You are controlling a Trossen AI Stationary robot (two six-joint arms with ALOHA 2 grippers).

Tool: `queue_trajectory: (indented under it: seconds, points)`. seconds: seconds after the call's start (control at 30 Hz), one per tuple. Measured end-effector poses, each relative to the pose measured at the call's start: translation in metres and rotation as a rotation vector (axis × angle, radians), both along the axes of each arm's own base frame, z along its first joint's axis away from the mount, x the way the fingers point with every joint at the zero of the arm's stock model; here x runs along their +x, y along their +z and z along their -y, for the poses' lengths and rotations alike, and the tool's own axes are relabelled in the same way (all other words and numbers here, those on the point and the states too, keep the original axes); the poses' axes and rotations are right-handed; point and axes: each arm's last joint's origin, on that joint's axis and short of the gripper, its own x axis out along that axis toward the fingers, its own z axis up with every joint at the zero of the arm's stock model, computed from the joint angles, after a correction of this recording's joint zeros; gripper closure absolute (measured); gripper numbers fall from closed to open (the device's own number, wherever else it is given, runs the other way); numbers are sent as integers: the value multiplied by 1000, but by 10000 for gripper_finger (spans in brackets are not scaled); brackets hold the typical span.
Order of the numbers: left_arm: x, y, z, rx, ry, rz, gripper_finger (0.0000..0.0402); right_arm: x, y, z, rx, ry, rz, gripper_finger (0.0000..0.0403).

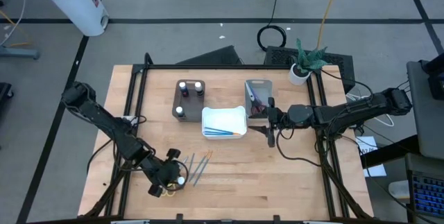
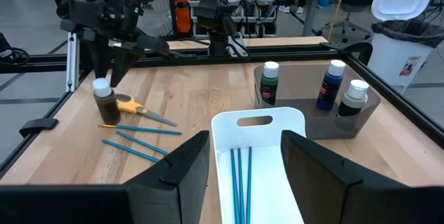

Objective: Pick & Place Paint Supplies
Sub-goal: Put the black paint bottle into the black bin

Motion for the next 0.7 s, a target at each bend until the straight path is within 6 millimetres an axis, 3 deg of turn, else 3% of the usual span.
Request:
queue_trajectory:
  seconds: [0.23,0.7]
  points:
    - [0,0,-1,-9,51,-2,266,0,0,0,-1,0,0,234]
    - [0,0,-1,-12,56,-4,192,0,0,0,7,-2,-1,234]
